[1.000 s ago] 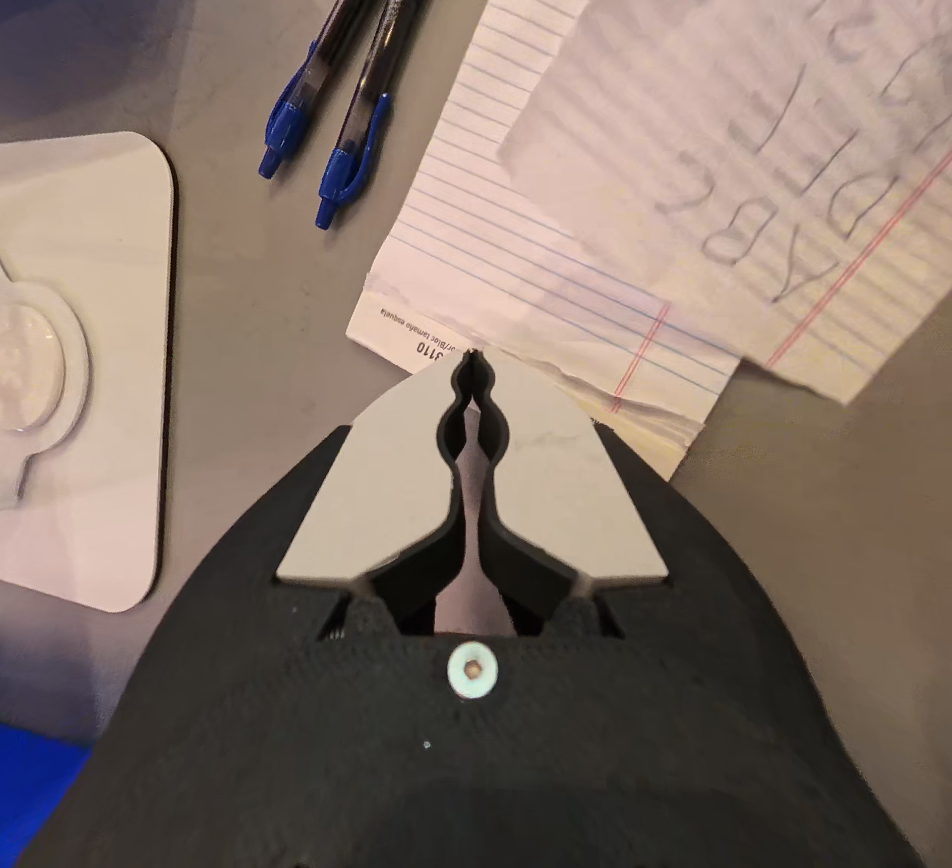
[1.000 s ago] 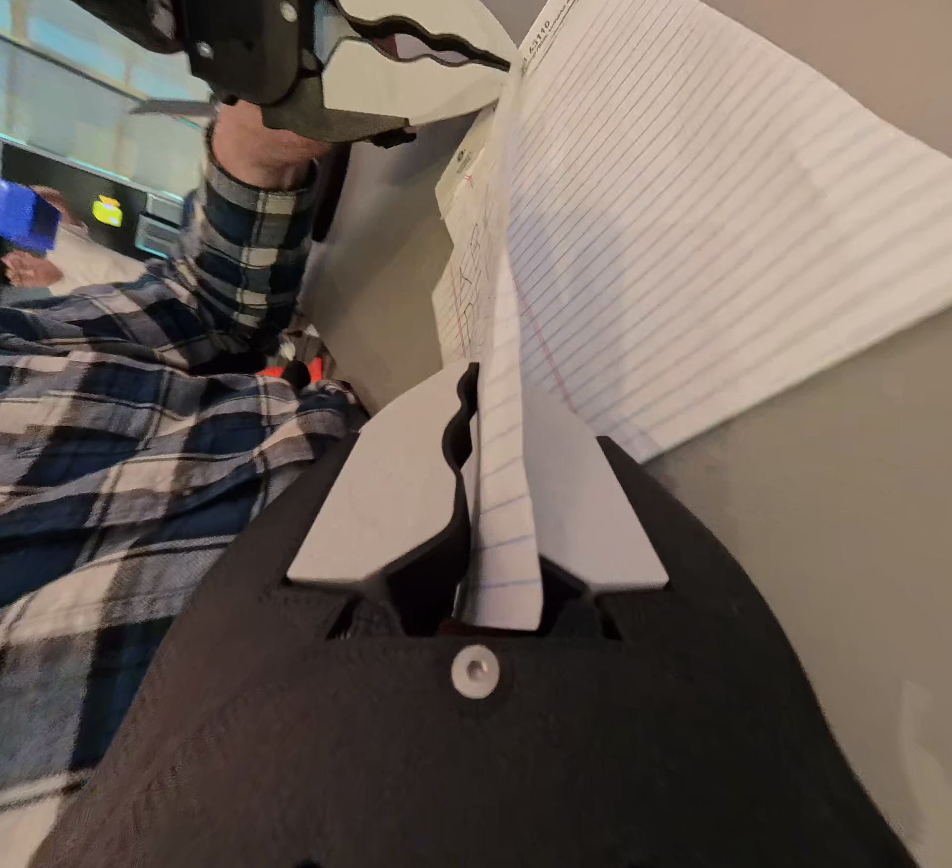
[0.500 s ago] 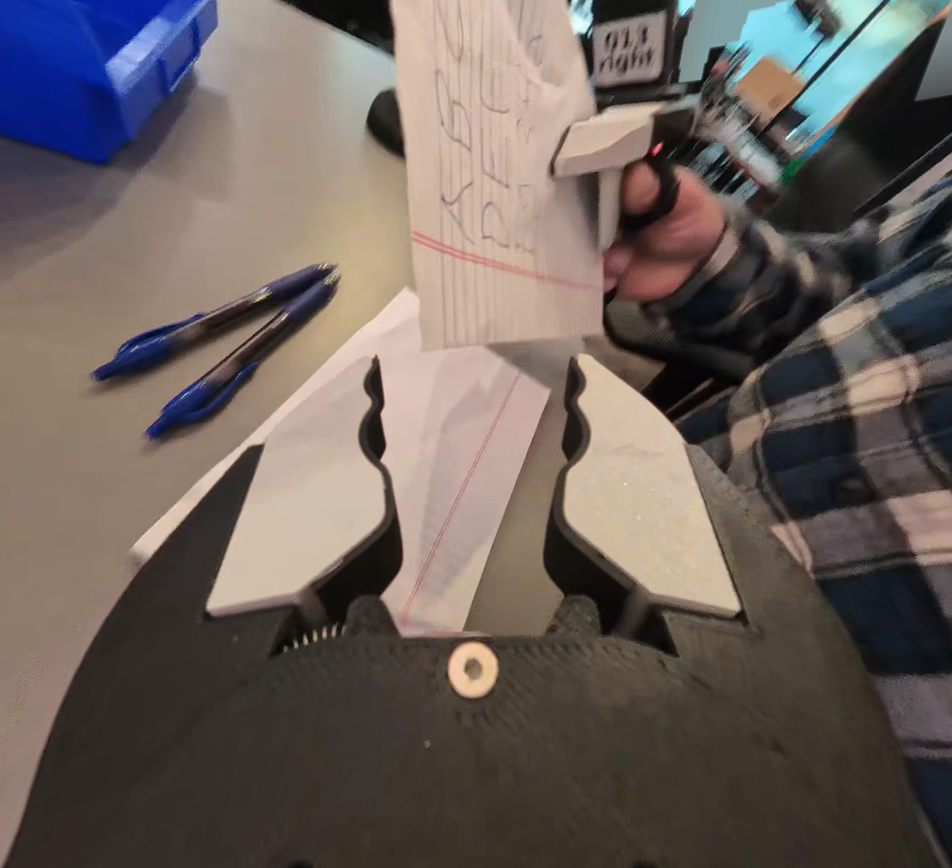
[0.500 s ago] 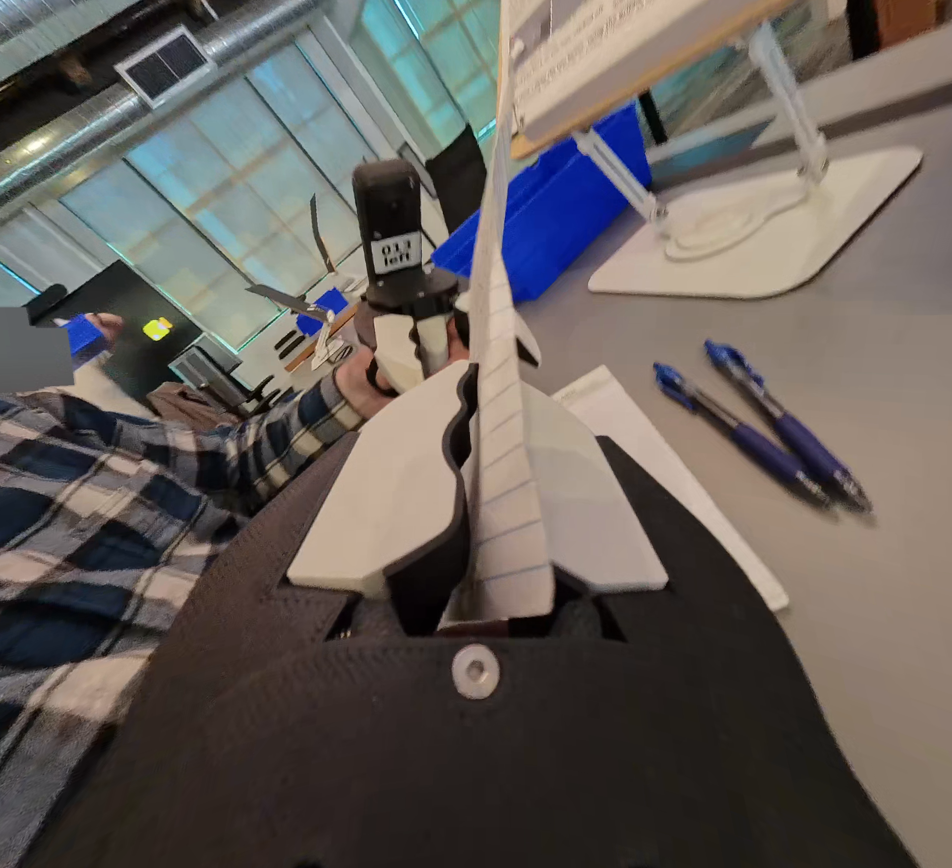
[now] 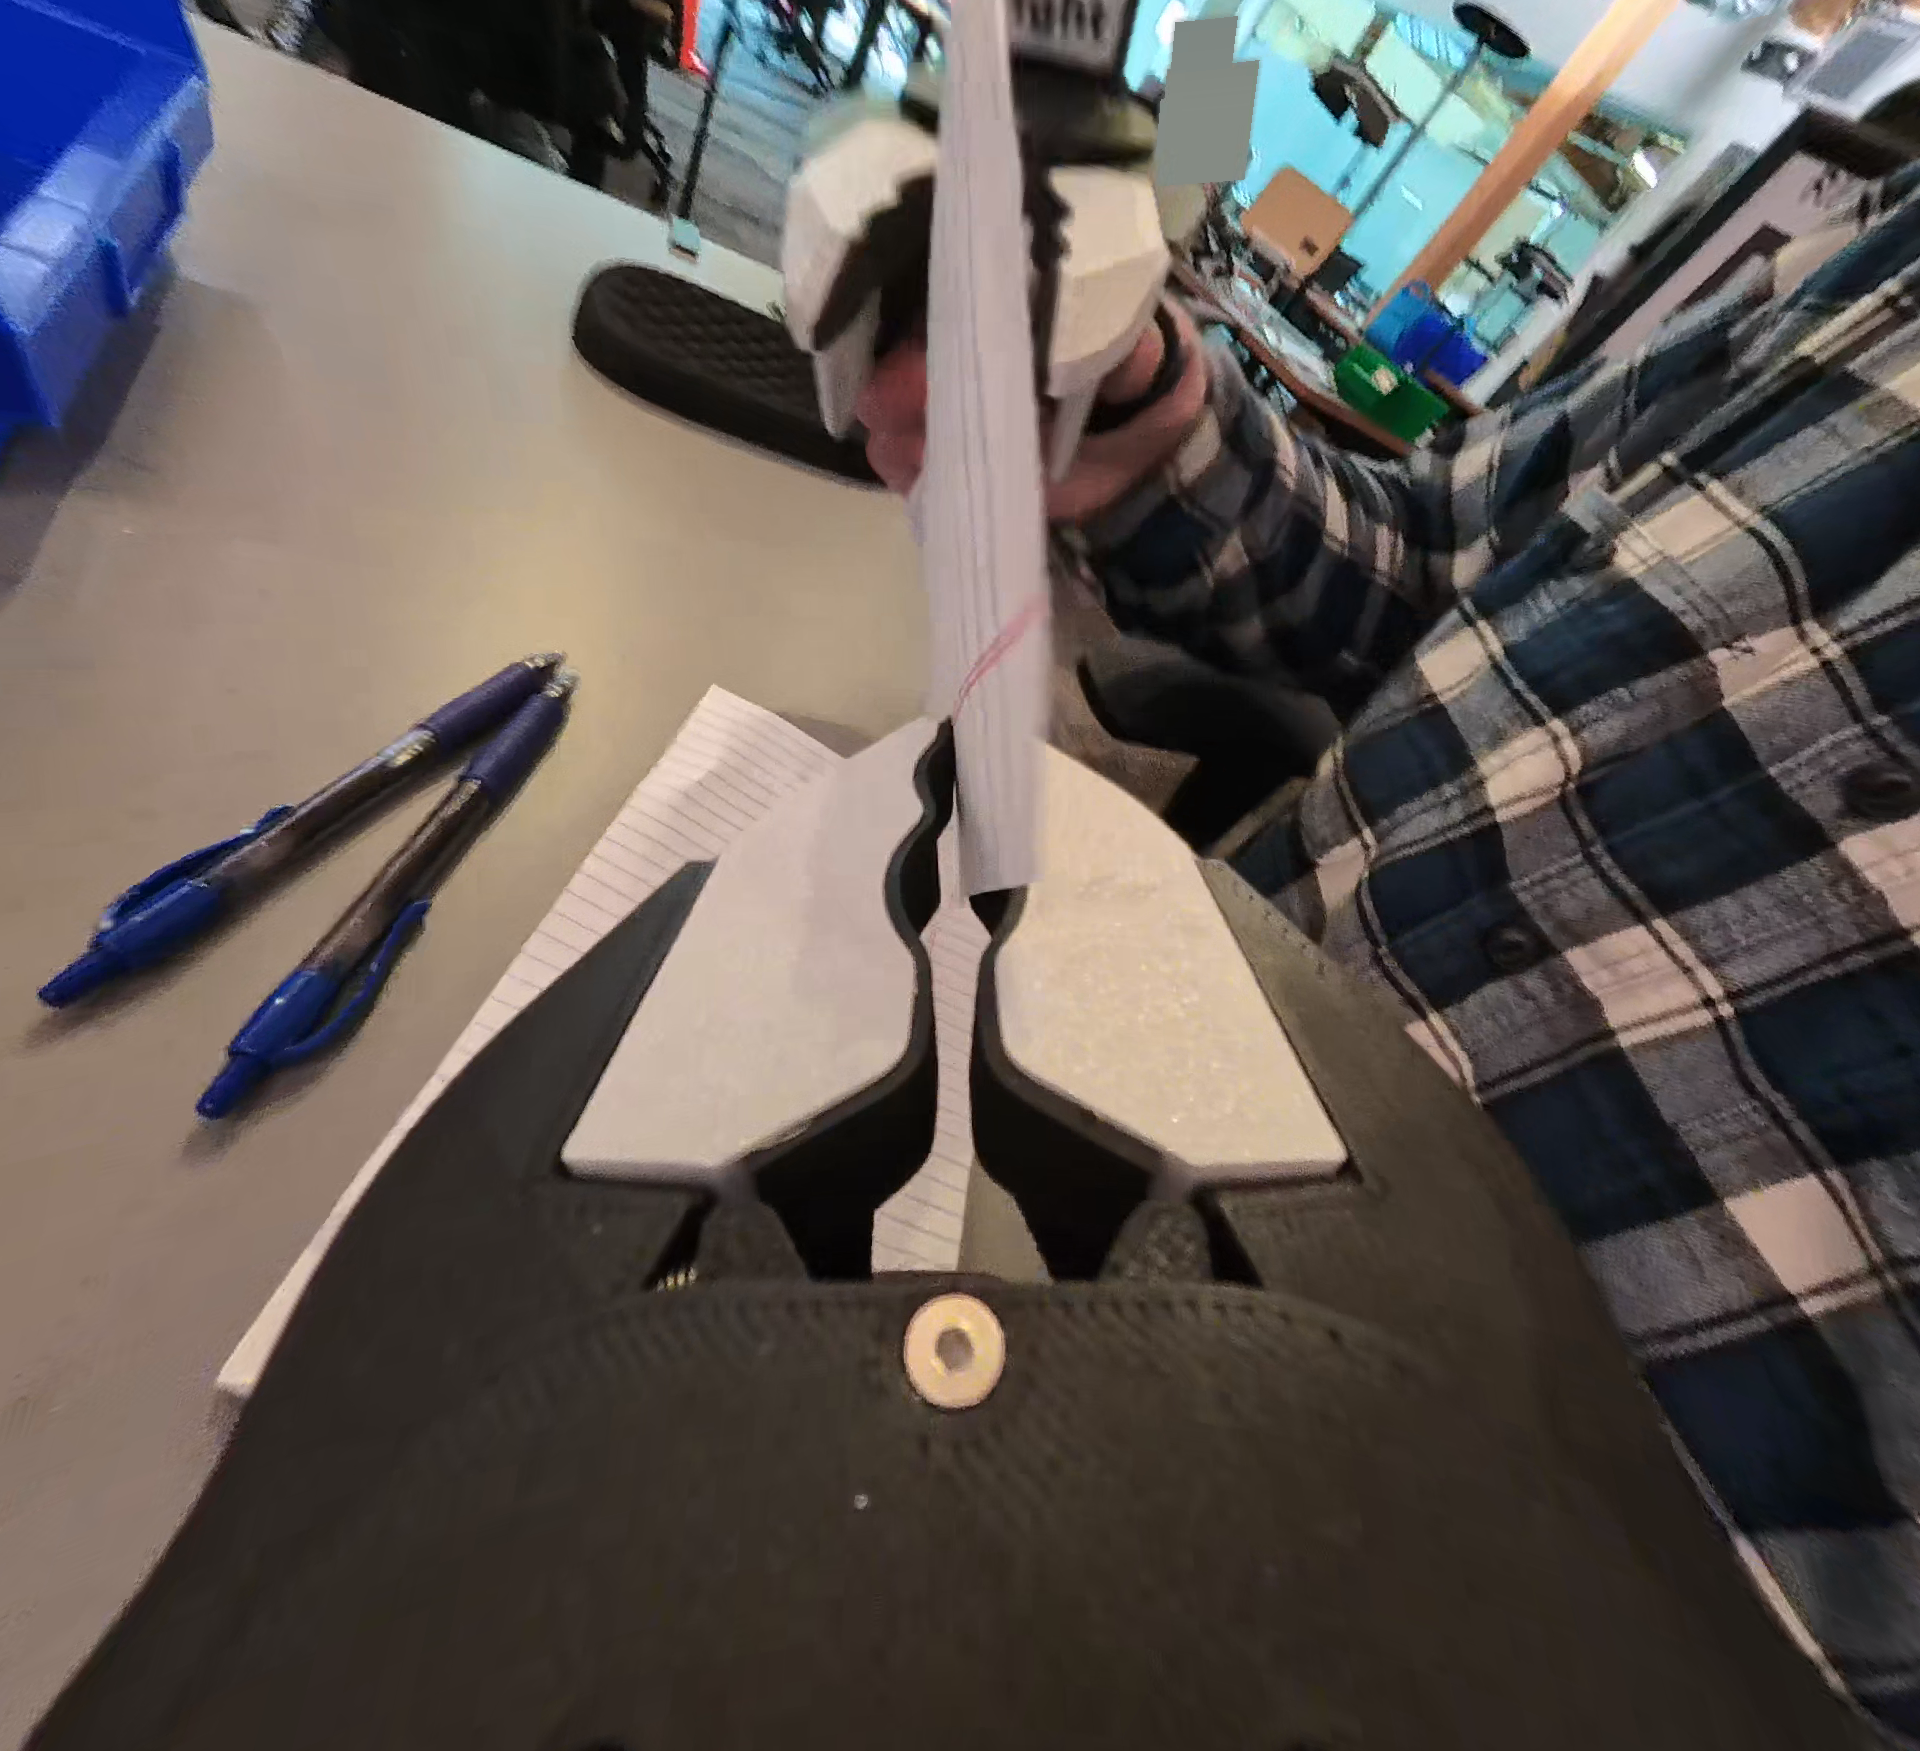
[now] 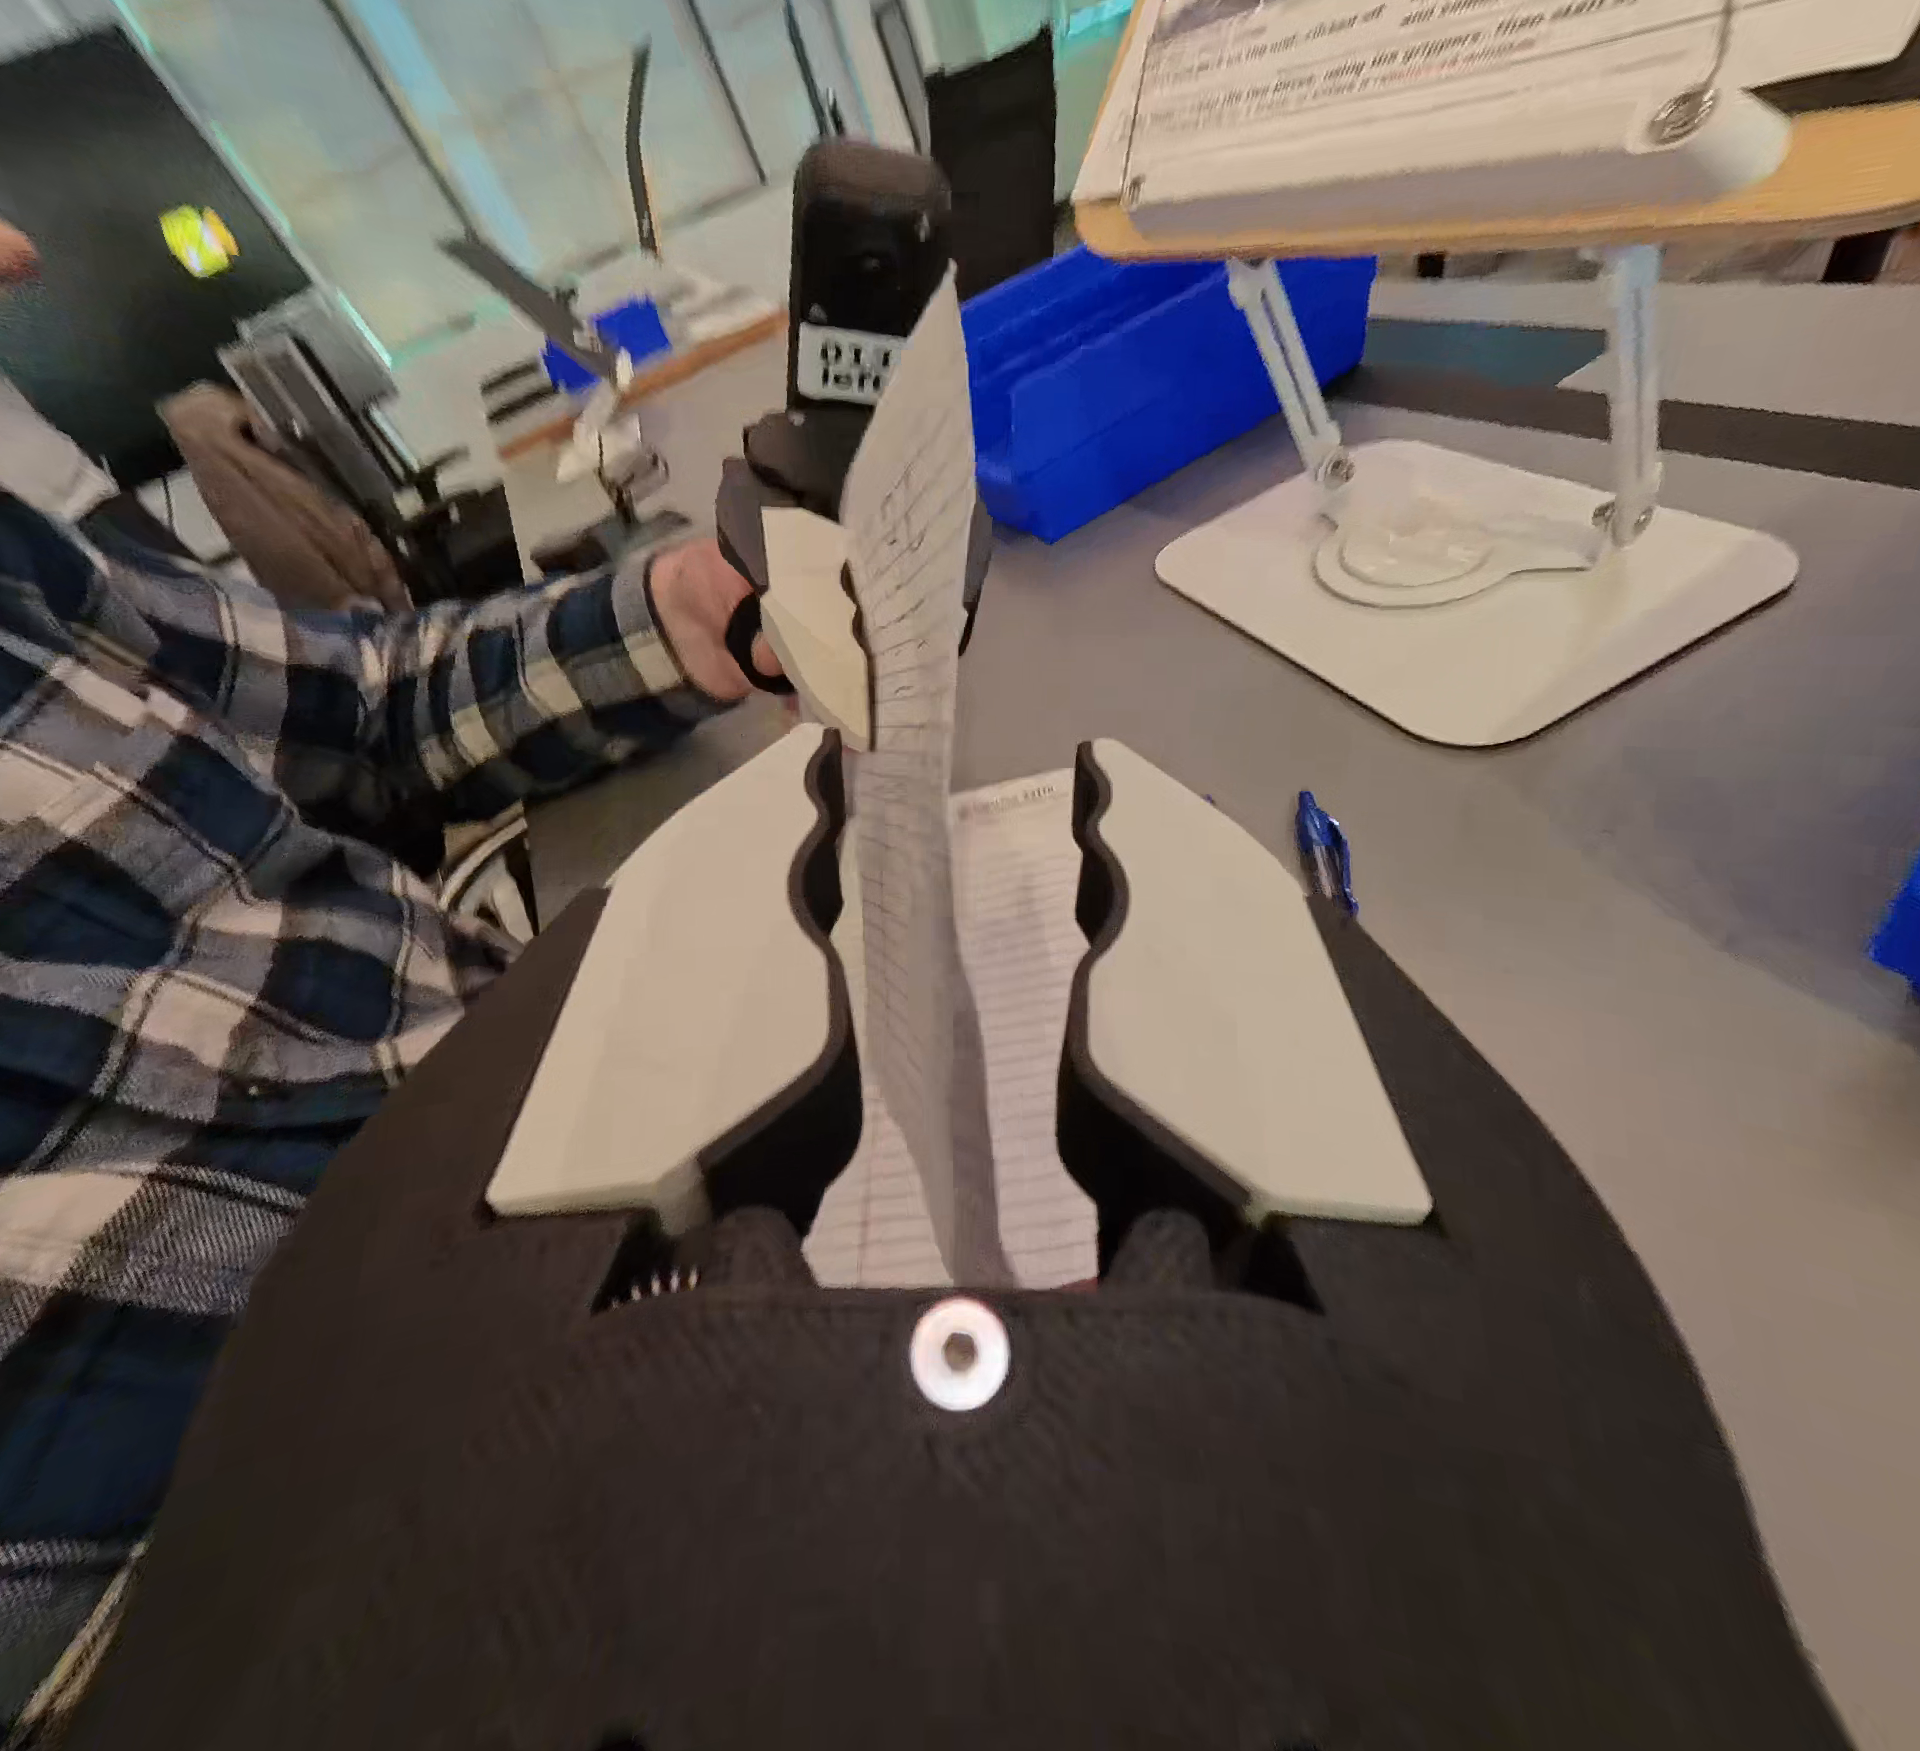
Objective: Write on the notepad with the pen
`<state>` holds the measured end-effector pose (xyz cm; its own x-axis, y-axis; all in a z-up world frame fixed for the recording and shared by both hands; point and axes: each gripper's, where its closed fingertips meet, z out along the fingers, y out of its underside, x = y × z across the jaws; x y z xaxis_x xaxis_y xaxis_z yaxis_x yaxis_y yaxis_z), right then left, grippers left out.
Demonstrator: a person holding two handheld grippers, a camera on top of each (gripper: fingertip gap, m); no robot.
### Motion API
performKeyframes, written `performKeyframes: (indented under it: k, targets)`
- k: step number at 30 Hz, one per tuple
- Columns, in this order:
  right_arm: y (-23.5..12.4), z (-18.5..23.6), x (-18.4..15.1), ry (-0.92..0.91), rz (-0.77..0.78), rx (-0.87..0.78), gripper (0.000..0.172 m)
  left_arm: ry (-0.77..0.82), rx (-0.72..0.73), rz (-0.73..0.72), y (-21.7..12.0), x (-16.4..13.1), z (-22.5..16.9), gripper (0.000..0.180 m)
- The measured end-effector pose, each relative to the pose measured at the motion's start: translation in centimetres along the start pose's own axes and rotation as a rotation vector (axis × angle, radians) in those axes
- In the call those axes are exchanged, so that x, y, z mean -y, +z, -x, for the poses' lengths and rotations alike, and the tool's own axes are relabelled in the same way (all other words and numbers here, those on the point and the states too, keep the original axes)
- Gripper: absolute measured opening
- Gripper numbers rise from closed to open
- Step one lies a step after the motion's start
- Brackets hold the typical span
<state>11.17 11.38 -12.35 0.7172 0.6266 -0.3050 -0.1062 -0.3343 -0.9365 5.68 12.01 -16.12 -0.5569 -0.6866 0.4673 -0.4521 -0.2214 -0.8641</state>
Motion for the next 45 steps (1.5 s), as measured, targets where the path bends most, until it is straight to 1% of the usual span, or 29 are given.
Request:
performKeyframes:
  k: [1,3,5,7,9,11,12,14,16,18,20,22,23,28,31,34,37,41,45]
  targets:
    - [0.3,-0.1,-0.1,-0.029,0.04,0.005,0.04,0.009,-0.013,0.026,0.1,-0.2,-0.1,0.0]
    - [1.0,0.1,-0.5,-0.075,0.103,0.041,0.028,0.025,-0.02,0.049,0.4,-0.2,-0.2,0.0]
    - [1.5,0.6,-0.6,-0.117,0.138,0.083,0.0,0.03,-0.013,0.071,0.6,-0.3,0.0,0.0]
    - [1.7,0.5,-0.4,-0.124,0.167,0.092,0.0,0.034,-0.014,0.069,0.5,-0.1,0.0,0.0]
    - [1.3,0.1,0.8,-0.116,0.137,0.094,0.0,0.035,0.029,0.063,0.0,0.2,0.7,0.017]
    - [0.7,-0.7,2.1,-0.088,0.102,0.095,0.0,0.035,0.07,0.022,-1.1,0.7,1.4,0.025]
    - [0.4,-1.2,2.6,-0.063,0.091,0.098,0.0,0.026,0.109,0.008,-1.7,0.7,2.2,0.033]
    - [-0.3,-2.4,4.1,-0.033,0.047,0.091,0.0,0.028,0.198,0.017,-2.8,0.1,3.8,0.033]
    - [-1.2,-4.0,5.6,-0.009,0.026,0.075,0.0,0.045,0.284,0.081,-3.5,-1.4,5.3,0.033]
    - [-2.1,-6.0,7.1,0.018,0.003,0.05,0.0,0.033,0.303,0.11,-3.6,-2.6,6.0,0.031]
    - [-3.4,-8.3,9.1,0.03,-0.036,0.005,0.0,0.043,0.355,0.184,-3.5,-4.1,6.9,0.03]
    - [-4.6,-11.0,10.6,0.011,-0.025,-0.072,0.0,0.074,0.402,0.273,-3.4,-5.6,7.6,0.03]
    - [-5.1,-12.5,11.1,0.006,-0.008,-0.107,0.0,0.084,0.416,0.294,-3.3,-5.9,7.9,0.03]
    - [-6.2,-20.3,13.0,0.029,0.076,-0.273,0.0,0.062,0.411,0.306,-2.9,-6.8,8.5,0.03]
    - [-5.3,-24.9,12.1,0.067,0.192,-0.341,0.0,0.057,0.402,0.296,-2.9,-6.7,8.5,0.029]
    - [-3.6,-29.3,9.8,0.161,0.284,-0.373,0.0,0.055,0.4,0.307,-2.9,-6.9,8.5,0.029]
    - [-2.4,-33.0,6.8,0.207,0.396,-0.445,0.001,0.053,0.399,0.314,-2.9,-7.0,8.5,0.029]
    - [-1.8,-36.4,4.1,0.202,0.516,-0.571,0.0,0.05,0.394,0.318,-2.9,-7.1,8.5,0.029]
    - [-2.8,-38.9,2.3,0.104,0.69,-0.735,0.001,0.051,0.385,0.329,-2.8,-7.3,8.4,0.028]
